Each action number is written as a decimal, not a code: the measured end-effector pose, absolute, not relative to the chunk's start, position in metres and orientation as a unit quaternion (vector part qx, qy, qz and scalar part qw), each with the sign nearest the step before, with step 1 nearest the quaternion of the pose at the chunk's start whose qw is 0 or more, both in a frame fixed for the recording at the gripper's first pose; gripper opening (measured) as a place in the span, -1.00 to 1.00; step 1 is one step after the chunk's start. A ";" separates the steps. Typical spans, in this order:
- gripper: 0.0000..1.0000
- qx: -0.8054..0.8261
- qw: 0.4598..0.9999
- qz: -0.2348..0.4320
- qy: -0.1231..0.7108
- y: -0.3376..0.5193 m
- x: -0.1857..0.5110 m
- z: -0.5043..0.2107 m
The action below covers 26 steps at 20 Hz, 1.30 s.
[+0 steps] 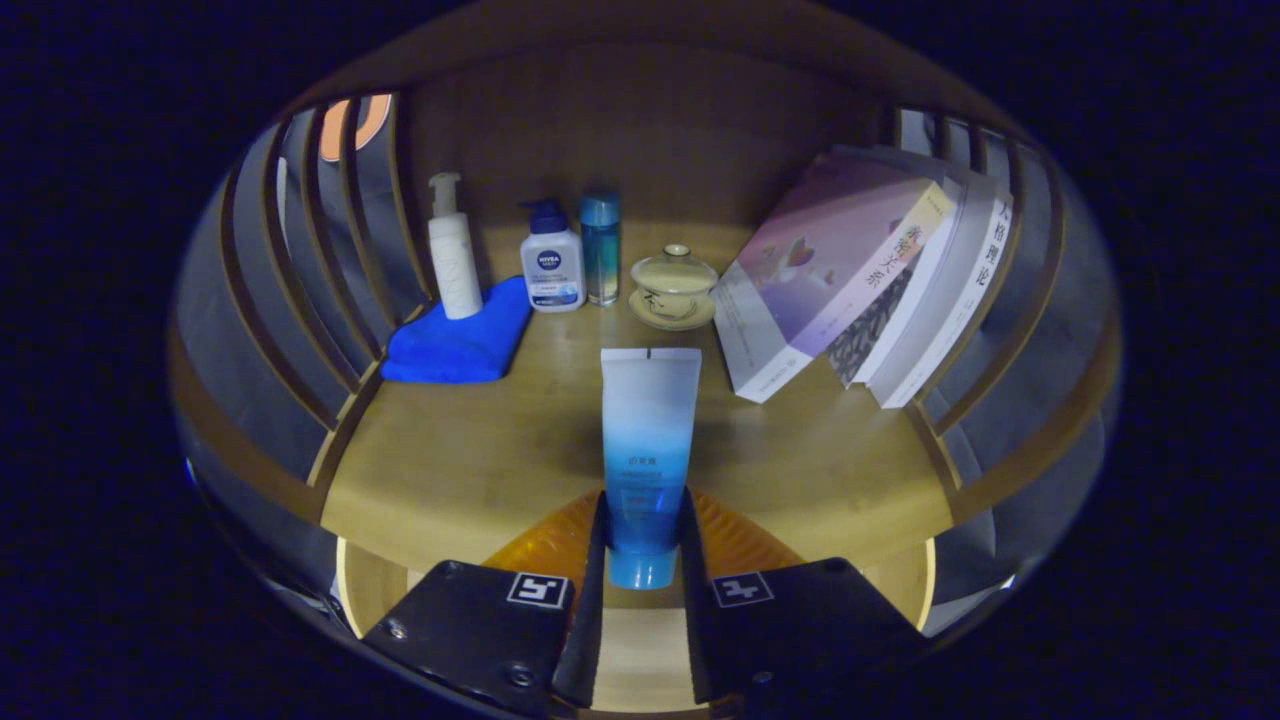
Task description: Pull open the drawer, take out the items inside it, and place them on the countertop above the cabinet.
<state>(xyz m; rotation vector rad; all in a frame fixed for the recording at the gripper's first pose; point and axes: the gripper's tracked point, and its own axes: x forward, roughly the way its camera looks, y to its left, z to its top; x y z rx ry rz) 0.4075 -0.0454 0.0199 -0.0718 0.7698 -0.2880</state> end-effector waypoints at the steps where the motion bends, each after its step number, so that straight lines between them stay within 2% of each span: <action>1: -0.23 -0.035 0.917 -0.143 0.372 -0.047 0.412 0.018; 13: -0.21 -0.050 0.920 -0.159 0.354 -0.058 0.437 0.004; 22: 0.00 -0.045 0.932 -0.145 0.329 -0.049 0.436 0.015; 23: 0.07 -0.038 0.933 -0.141 0.328 -0.047 0.432 0.020; 24: 0.33 -0.029 0.935 -0.137 0.326 -0.042 0.430 0.018; 26: 0.37 -0.017 0.940 -0.124 0.318 -0.033 0.417 0.031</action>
